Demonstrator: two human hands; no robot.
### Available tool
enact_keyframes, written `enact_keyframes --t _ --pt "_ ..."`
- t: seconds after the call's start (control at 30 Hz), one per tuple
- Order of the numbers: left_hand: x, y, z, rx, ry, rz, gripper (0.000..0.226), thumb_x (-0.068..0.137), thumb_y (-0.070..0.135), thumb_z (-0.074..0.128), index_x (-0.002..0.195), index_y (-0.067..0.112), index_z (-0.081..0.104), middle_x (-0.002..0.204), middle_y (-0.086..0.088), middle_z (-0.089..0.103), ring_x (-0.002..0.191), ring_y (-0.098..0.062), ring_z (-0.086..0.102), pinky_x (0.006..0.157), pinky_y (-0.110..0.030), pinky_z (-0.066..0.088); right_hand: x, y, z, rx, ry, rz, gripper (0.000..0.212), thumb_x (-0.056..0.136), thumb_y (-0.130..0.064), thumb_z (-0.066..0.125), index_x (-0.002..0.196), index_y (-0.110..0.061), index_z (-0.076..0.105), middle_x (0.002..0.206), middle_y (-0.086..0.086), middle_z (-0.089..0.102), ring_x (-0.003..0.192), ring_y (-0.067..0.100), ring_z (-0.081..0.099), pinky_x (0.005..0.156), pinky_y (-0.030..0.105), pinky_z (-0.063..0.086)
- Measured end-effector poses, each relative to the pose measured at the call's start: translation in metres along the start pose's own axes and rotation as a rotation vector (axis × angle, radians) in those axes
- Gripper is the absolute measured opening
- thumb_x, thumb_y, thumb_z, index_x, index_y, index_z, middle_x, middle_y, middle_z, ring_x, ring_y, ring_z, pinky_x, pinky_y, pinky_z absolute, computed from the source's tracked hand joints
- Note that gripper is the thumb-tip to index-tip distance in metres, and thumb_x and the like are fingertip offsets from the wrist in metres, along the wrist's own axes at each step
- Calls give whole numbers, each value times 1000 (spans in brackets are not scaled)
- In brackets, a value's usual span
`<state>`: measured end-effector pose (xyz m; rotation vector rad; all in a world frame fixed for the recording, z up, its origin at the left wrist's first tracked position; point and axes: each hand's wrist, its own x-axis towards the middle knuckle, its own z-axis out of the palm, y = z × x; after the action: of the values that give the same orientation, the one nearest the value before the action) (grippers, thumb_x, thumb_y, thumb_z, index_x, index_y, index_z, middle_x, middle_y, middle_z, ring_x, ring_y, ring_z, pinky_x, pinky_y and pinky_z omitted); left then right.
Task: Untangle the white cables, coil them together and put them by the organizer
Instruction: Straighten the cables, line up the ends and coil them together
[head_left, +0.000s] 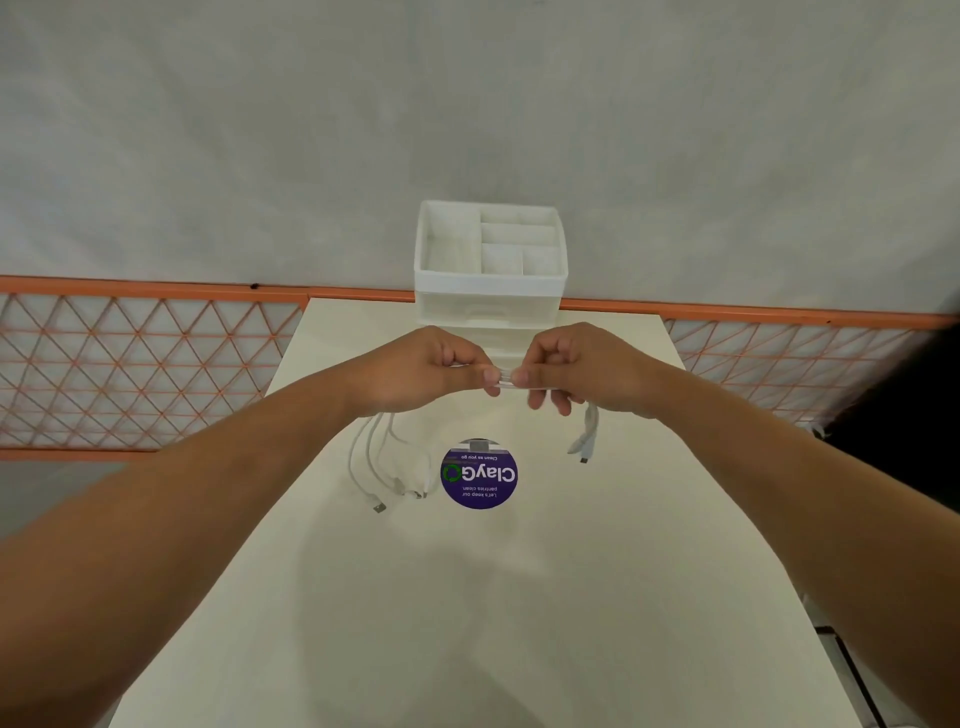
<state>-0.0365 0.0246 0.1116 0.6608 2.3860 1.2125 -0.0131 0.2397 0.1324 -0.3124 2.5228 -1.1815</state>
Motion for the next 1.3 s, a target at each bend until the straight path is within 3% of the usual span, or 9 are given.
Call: enact_keyframes --t 0.1,0.23,0.4,0.6,0.83,0.93,1.07,1.17,1.3 --pt "1 -3 -3 11 13 -12 22 91 39 63 94 23 77 101 1 74 106 -14 63 102 -36 44 4 3 5 -116 117 16 38 80 -47 69 69 -12 59 52 -5 59 41 5 43 50 20 37" --pt "1 -5 -6 16 32 -31 23 89 40 64 93 22 77 98 4 74 101 -10 63 92 -27 45 6 9 9 -92 148 -7 41 80 -48 69 64 -12 57 49 -4 54 47 12 43 54 26 38" --pt "-3 -14 -10 11 23 -58 21 87 43 65 89 27 78 100 12 74 105 -6 62 95 -24 42 2 19 0 43 -27 -23 12 91 -14 63 94 -5 70 80 6 73 56 8 59 59 18 49" --pt "-3 -15 -13 27 -18 -58 21 89 40 63 92 25 78 102 13 74 106 -2 62 97 -23 42 5 23 -1 104 3 29 16 82 -14 73 88 1 71 73 6 71 57 9 63 61 19 52" --pt "-1 -12 -23 15 -41 -22 24 88 43 62 95 26 77 107 12 74 111 -4 62 104 -27 41 1 20 3 413 -187 107 7 92 -17 60 92 -10 60 97 14 73 71 21 66 63 23 52" --pt "0 -14 -20 32 -28 -36 21 89 41 63 92 27 77 102 14 74 107 -3 62 100 -24 42 5 23 7 428 -194 114 9 93 -15 59 87 -10 54 86 13 72 65 20 62 62 24 51" --pt "-3 -22 -18 44 -55 -69 19 90 41 62 90 29 77 100 18 74 103 4 61 94 -18 40 6 24 8 208 -148 79 18 93 -21 60 82 -10 50 68 6 65 55 15 54 58 24 46" --pt "-5 -25 -20 36 -34 -77 22 90 42 62 93 27 77 106 16 73 109 0 61 100 -22 41 6 27 7 161 -85 68 25 95 -25 55 75 -14 45 57 0 55 48 11 44 53 22 39" --pt "-5 -27 -22 51 -43 -86 23 90 45 61 92 29 77 108 11 73 113 -11 60 103 -30 41 7 27 9 162 -145 66 23 98 -32 49 87 -13 44 57 -6 39 49 7 31 50 20 29"
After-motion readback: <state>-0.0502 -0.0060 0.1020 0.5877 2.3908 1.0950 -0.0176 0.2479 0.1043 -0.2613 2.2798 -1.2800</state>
